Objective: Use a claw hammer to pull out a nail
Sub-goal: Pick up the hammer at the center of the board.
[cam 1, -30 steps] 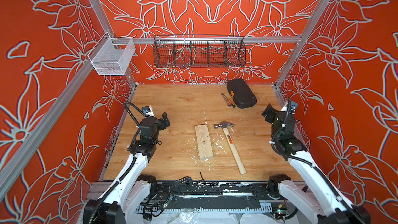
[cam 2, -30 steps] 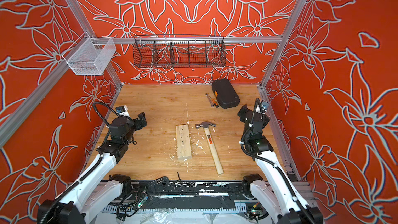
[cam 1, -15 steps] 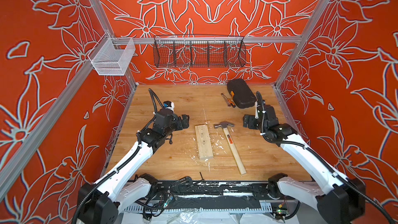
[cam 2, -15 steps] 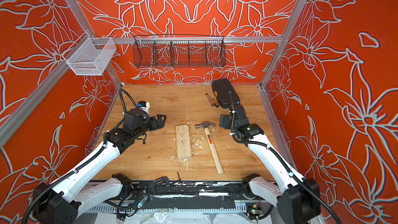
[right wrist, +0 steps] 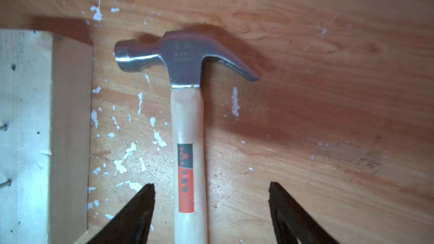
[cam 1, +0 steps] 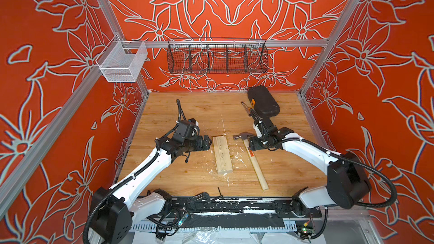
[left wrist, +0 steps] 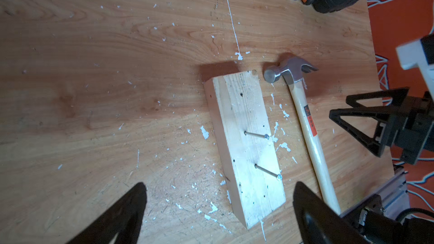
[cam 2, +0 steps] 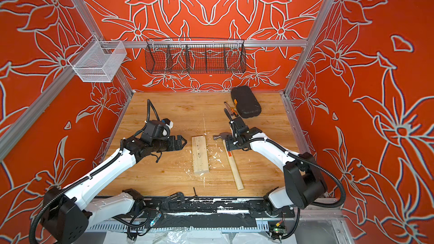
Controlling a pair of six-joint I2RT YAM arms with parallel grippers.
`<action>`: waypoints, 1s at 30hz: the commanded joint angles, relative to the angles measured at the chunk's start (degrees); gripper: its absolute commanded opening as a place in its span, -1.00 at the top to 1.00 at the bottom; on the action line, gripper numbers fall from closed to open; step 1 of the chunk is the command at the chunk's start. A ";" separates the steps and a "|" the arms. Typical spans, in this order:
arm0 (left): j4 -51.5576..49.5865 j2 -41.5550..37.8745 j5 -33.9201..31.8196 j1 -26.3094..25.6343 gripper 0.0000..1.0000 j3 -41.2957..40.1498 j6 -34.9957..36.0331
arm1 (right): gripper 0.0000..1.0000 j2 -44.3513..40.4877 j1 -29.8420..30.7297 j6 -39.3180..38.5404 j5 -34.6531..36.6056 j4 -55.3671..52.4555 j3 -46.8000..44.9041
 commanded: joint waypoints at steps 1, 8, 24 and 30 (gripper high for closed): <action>-1.46 -2.71 1.26 -0.29 -0.89 -1.57 -0.54 | -0.50 2.92 0.89 -1.34 -4.54 -0.57 2.08; -0.64 -5.00 2.35 -0.25 -0.88 -4.67 -1.74 | -0.37 10.95 3.32 -2.48 -1.25 -1.83 5.08; -0.10 -6.49 3.81 -0.25 -0.85 -7.24 -2.71 | -0.22 17.81 3.70 -4.51 1.14 -2.45 9.30; 0.00 -6.54 3.75 -0.25 -0.84 -7.24 -2.73 | -0.21 19.85 3.69 -4.95 2.59 -3.56 11.02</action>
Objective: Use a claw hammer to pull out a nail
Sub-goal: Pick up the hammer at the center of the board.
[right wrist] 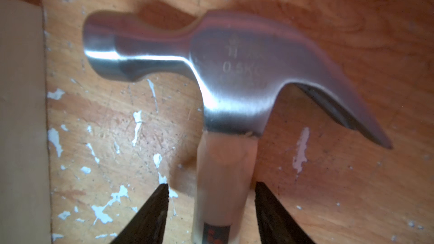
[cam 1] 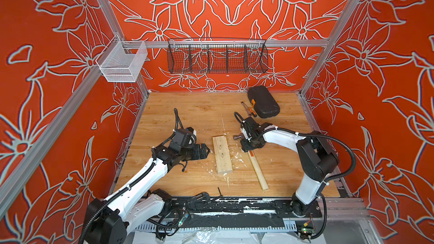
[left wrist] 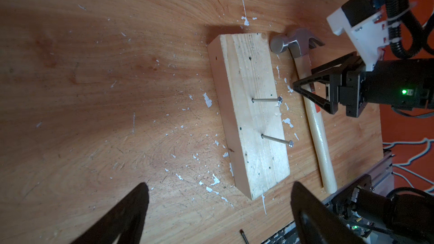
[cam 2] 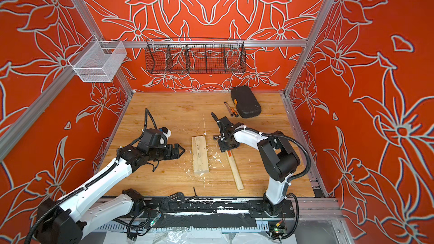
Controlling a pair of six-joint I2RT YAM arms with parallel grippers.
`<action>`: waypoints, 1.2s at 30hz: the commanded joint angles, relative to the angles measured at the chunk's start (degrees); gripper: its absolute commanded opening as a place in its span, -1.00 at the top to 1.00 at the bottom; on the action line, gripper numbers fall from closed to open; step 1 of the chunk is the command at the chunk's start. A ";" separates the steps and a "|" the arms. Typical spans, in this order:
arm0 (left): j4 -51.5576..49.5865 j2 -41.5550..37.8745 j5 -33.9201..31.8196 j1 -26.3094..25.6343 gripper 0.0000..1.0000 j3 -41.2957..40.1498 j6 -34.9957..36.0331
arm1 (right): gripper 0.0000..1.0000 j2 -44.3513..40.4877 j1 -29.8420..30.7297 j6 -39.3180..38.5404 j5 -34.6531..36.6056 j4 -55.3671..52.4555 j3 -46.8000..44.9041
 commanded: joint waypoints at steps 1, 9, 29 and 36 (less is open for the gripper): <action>-0.12 -0.61 0.24 -0.34 -0.84 0.10 -0.06 | -0.21 1.01 0.30 -0.91 1.71 -2.27 0.84; -1.02 -0.57 -0.73 -0.30 -0.84 0.23 0.70 | -0.11 2.44 0.31 -0.66 2.28 -2.03 1.11; -2.50 0.78 -2.03 -0.22 -0.82 3.24 -0.62 | 1.00 -3.98 2.73 -2.35 6.85 2.23 -2.38; -2.03 4.32 -0.06 -0.18 -0.78 7.65 -2.43 | 1.00 -13.26 2.77 -3.98 7.81 1.12 -2.99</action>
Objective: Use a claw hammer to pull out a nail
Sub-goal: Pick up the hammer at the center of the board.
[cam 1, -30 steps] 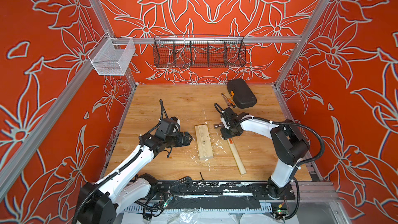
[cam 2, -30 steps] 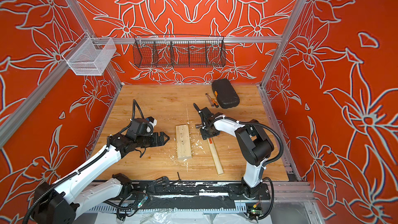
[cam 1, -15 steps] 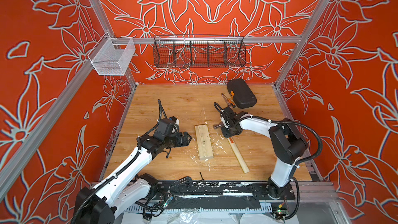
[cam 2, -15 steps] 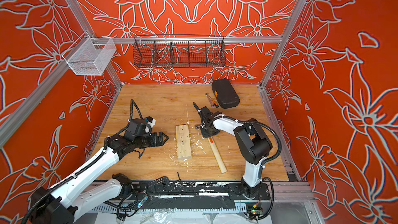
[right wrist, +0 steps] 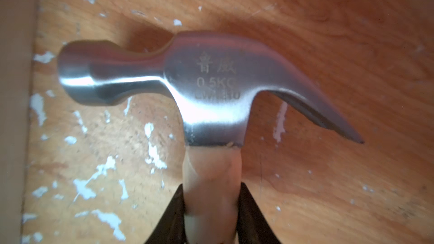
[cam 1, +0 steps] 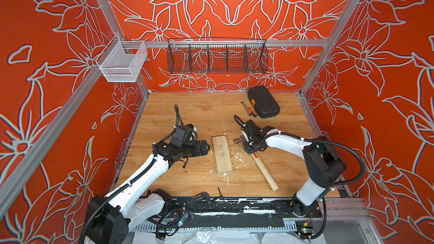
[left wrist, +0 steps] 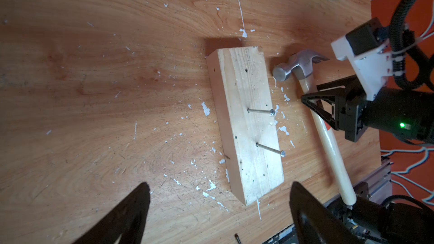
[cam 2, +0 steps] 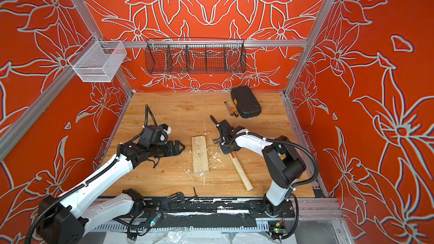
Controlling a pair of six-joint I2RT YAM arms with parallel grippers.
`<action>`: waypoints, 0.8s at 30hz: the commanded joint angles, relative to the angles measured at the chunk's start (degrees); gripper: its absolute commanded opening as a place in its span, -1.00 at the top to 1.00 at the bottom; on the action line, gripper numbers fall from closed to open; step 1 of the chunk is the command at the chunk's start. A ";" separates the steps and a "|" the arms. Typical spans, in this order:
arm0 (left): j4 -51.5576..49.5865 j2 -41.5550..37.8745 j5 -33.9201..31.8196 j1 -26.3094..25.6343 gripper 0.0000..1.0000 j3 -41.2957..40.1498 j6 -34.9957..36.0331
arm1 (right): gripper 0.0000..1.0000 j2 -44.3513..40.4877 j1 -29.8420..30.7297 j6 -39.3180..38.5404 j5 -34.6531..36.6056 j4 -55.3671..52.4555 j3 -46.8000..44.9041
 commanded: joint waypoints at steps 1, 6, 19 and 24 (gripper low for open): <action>-0.27 1.83 0.77 -0.14 -0.76 3.16 -2.15 | 1.00 -6.51 0.28 -1.44 1.26 1.40 1.37; 1.16 6.01 6.84 1.17 -0.73 7.45 -3.15 | 1.00 -11.28 1.25 -1.11 0.43 0.82 0.42; 4.97 18.55 24.91 5.16 -0.68 17.56 -5.04 | 1.00 -23.04 6.07 -2.43 -8.42 5.86 -4.40; 10.58 22.79 34.79 5.36 -0.61 17.99 -7.36 | 1.00 -24.48 8.53 -3.02 -9.23 4.88 -3.50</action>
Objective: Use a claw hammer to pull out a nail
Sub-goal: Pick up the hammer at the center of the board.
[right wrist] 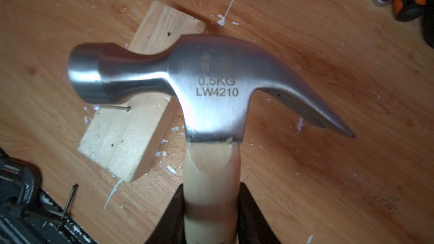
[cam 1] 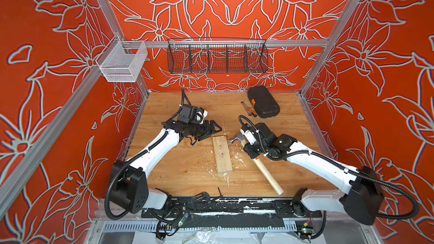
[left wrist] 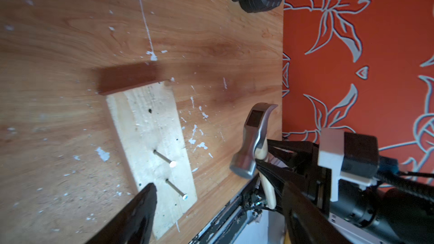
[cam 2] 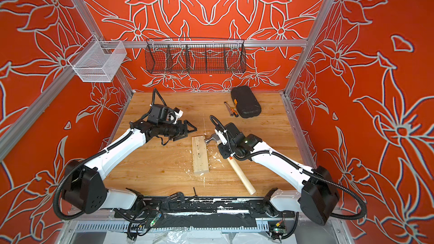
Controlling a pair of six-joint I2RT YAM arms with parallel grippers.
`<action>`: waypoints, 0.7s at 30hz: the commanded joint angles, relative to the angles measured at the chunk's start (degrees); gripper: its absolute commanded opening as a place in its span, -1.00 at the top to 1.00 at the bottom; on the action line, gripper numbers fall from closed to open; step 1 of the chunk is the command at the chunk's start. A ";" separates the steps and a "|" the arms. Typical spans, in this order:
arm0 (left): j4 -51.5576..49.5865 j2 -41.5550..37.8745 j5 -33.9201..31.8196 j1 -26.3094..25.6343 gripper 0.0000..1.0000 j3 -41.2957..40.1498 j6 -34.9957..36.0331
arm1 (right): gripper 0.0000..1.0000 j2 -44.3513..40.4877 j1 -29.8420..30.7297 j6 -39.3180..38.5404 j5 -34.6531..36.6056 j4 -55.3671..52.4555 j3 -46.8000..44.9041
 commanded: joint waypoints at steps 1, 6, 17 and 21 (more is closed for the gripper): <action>4.27 2.71 10.38 0.35 -0.58 1.27 -1.82 | 1.00 -2.76 1.16 -1.33 -1.96 4.20 1.72; 6.11 5.92 15.57 0.40 -0.50 2.65 -2.61 | 1.00 -4.22 1.83 -1.45 -2.22 3.63 2.07; 6.49 12.96 24.02 -4.02 -0.40 7.29 -1.61 | 1.00 -6.66 3.33 -2.23 -6.62 3.61 2.86; 4.09 14.72 24.43 -5.90 -0.38 9.04 0.55 | 1.00 -6.77 3.76 -2.44 -6.62 3.37 3.18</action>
